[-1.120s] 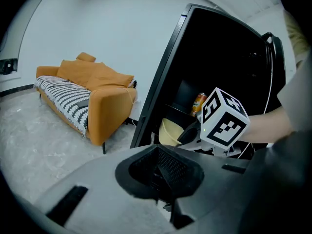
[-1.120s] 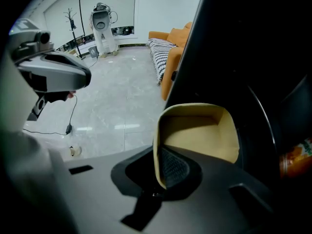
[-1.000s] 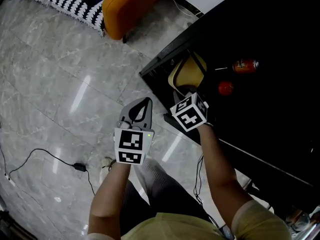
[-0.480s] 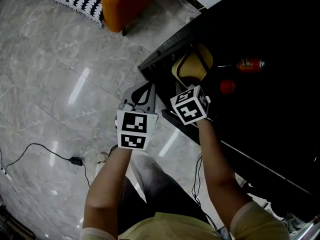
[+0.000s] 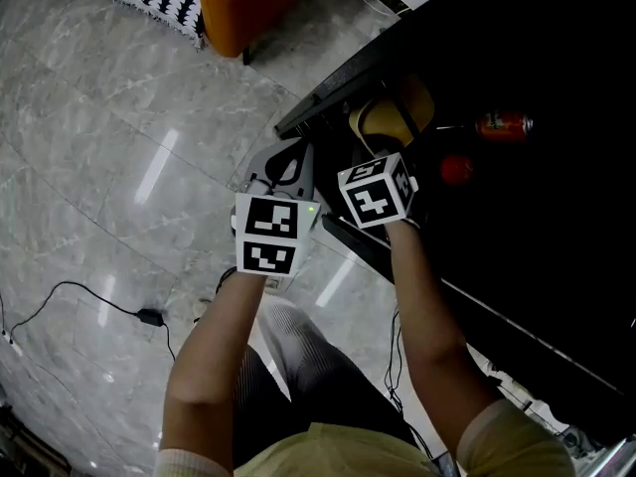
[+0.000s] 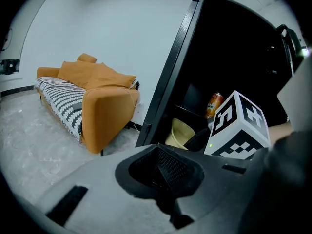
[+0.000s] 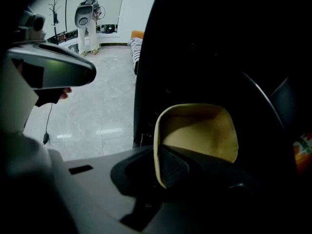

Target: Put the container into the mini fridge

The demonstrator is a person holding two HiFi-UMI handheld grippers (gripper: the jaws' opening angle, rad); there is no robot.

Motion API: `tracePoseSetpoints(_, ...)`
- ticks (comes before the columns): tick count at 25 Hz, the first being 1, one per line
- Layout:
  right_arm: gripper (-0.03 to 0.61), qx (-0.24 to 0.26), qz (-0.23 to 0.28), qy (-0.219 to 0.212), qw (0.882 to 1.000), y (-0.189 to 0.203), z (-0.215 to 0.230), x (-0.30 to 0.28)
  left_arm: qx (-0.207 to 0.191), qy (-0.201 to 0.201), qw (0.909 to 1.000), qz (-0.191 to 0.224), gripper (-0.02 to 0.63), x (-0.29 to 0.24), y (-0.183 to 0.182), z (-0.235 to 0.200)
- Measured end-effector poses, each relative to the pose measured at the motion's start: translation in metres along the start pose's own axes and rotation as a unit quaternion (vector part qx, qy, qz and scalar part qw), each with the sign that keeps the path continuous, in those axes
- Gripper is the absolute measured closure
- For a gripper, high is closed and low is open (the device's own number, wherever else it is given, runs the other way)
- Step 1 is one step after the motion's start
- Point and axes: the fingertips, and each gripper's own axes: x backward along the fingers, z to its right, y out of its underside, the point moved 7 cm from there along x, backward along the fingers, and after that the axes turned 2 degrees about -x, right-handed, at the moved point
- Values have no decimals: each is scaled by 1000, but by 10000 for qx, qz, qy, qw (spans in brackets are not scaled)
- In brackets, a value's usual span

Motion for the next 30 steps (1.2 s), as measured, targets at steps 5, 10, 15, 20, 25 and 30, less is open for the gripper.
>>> tracePoseSetpoints(5, 541, -152, 238, 220, 9994, -5, 5, -4, 68, -156, 9999, 16, 592, -5, 1, -9)
tracePoseSetpoints(10, 539, -471, 545, 529, 9960, -6, 9, -1, 177, -212, 9996, -31, 592, -11, 0, -16)
tracePoseSetpoints(15, 537, -986, 957, 483, 9893, -1, 4, 4, 185, -244, 9995, -7, 591, -2, 3, -19)
tracePoseSetpoints(20, 537, -1162, 1232, 689, 9831, 1, -5, 26, 271, -295, 9992, -4, 591, 8, 7, -23)
tracePoseSetpoints(25, 537, -1499, 1539, 809, 9733, 0, -9, 46, 380, -334, 9987, 59, 591, 21, 4, -25)
tracePoseSetpoints(30, 537, -1692, 1715, 774, 9675, -8, -18, 68, 302, -278, 9991, 64, 591, 35, -6, -26)
